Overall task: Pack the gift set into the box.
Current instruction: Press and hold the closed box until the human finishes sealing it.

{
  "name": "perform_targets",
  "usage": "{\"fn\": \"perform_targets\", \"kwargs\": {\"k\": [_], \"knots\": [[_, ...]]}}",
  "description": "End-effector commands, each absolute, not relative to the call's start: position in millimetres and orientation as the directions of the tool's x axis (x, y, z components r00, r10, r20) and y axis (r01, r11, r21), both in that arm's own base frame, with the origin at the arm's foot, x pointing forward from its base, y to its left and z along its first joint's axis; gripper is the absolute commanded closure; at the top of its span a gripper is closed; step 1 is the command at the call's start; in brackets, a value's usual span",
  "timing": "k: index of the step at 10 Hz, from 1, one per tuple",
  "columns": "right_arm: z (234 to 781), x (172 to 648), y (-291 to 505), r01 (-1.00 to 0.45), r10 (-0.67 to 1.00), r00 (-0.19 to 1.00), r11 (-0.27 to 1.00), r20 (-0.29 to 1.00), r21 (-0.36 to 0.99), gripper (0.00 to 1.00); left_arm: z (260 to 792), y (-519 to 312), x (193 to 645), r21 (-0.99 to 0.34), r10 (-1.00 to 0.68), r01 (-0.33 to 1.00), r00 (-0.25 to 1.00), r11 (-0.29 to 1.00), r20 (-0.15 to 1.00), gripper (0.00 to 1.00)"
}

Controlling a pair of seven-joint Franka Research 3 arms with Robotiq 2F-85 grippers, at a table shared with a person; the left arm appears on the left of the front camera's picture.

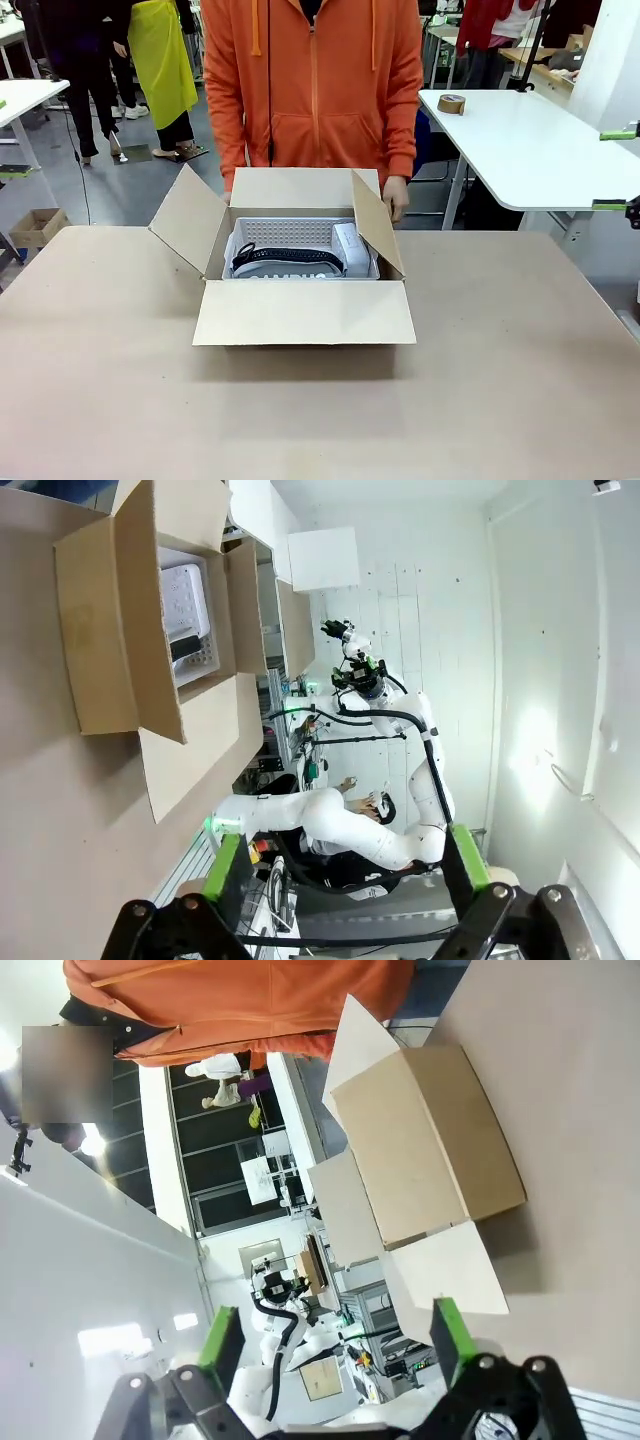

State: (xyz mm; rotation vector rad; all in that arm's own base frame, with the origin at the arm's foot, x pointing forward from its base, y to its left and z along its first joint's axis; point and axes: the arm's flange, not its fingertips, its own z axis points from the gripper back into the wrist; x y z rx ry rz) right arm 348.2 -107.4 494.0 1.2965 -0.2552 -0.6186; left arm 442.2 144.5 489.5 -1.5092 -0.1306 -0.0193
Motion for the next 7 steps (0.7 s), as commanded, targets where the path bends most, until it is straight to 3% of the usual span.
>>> {"fn": "perform_targets", "kwargs": {"k": [1, 7], "knots": [[492.9, 348.5, -107.4, 0.268, -0.560, 0.813, 0.112, -0.162, 0.957, 0.00, 483.4, 144.1, 441.1, -0.993, 0.075, 0.097, 0.992, 0.066, 0.102, 0.00], [492.9, 348.5, -107.4, 0.268, -0.560, 0.813, 0.112, -0.162, 0.957, 0.00, 483.4, 144.1, 441.1, -0.993, 0.075, 0.097, 0.992, 0.066, 0.102, 0.00]]}}
